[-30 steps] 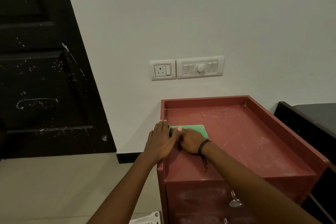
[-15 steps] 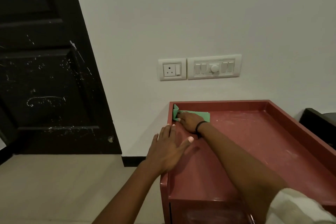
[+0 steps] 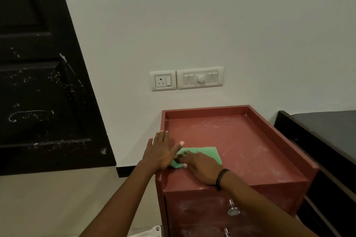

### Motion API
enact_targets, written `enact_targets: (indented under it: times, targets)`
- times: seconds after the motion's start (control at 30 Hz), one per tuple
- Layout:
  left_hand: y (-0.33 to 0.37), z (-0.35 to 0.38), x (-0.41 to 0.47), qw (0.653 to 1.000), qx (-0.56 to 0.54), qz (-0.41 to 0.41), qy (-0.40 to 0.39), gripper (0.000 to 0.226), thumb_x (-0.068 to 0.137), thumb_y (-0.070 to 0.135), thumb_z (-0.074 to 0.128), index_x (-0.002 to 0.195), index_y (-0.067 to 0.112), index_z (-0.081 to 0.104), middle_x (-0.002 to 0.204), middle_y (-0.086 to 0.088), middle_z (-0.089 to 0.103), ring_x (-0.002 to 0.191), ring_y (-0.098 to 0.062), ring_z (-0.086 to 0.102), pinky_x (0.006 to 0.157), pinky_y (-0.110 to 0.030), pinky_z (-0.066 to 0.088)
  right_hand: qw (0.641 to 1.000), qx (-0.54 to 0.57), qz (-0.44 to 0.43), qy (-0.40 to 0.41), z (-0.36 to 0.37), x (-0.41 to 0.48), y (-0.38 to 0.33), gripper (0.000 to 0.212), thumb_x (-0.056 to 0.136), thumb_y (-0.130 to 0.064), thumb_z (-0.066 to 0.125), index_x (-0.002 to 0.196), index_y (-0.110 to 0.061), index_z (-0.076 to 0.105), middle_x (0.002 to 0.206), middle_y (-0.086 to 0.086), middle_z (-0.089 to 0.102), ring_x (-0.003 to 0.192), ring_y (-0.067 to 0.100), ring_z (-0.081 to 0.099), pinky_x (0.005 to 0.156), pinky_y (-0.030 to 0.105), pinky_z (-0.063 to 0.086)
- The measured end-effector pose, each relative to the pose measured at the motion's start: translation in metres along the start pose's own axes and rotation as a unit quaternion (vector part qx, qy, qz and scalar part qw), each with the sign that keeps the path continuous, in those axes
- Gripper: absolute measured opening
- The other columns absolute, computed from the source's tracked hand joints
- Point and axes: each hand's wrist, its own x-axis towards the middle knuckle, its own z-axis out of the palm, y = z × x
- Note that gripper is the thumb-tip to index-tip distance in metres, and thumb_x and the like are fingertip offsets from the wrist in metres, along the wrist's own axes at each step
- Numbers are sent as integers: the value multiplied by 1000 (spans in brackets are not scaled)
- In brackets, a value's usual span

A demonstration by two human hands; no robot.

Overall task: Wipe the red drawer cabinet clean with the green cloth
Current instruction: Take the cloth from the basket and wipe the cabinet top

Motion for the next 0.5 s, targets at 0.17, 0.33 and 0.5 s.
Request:
enact_targets:
  times: [0.17,0.33,0.5]
  targets:
    - [23,-8,10,999,-40,26,6,112,78,85,-2,162,11,5,171,-7,2,157,-18,-3,126,-42,-2,1000,3,-24,-4,10,-60,4,45,106,-38,30,150,-47,31,159,-26,25,151,2,16,122,35,12]
    - [24,1,25,997,-73,29,-5,98,89,79,9,163,15,9,171,-3,8,157,-15,3,126,-42,1,1000,-6,-6,-24,0,-45,26,47,106,-42,27,153,-46,24,161,-24,21,151,1,12,122,35,12]
    - [25,2,25,996,-81,43,-8,108,79,86,1,163,19,11,170,0,14,156,-13,8,126,-42,2,999,-4,37,-15,-22,23,77,46,106,-34,35,152,-35,34,159,-7,36,147,16,34,120,39,28]
